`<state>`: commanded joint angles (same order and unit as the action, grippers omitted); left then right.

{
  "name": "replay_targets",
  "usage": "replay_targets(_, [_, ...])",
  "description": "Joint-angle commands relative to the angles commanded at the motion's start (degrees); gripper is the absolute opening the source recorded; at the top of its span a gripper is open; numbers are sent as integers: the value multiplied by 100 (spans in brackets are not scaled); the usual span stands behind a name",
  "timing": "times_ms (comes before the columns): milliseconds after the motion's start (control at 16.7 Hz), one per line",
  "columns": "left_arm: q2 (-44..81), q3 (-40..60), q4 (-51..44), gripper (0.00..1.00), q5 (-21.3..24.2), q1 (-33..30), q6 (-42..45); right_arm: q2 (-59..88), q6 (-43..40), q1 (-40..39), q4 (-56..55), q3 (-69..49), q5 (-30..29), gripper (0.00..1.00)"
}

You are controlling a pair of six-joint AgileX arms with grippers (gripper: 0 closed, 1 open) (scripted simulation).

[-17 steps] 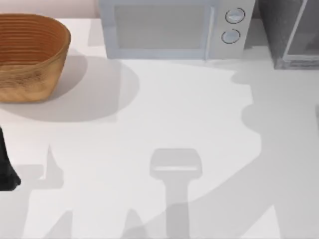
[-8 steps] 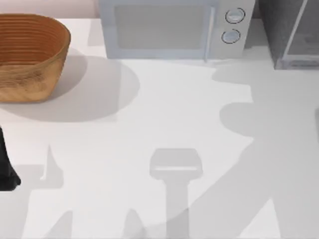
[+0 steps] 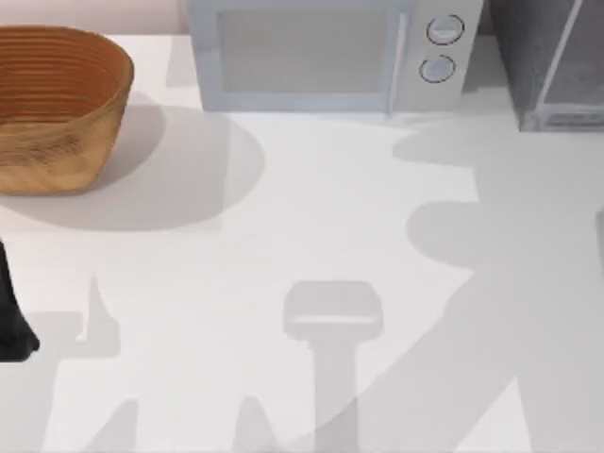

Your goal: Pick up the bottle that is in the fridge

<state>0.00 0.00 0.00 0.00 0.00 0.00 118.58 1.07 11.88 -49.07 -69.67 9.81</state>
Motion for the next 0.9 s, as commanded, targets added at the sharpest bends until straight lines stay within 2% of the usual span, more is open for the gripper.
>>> replay_targets(540, [0,0,0,100,0,0,0,-1442,10,243,-721,2231,266,0])
replay_targets(900, [0,0,0,100,0,0,0,-1525,20,228,-767,2353,285,0])
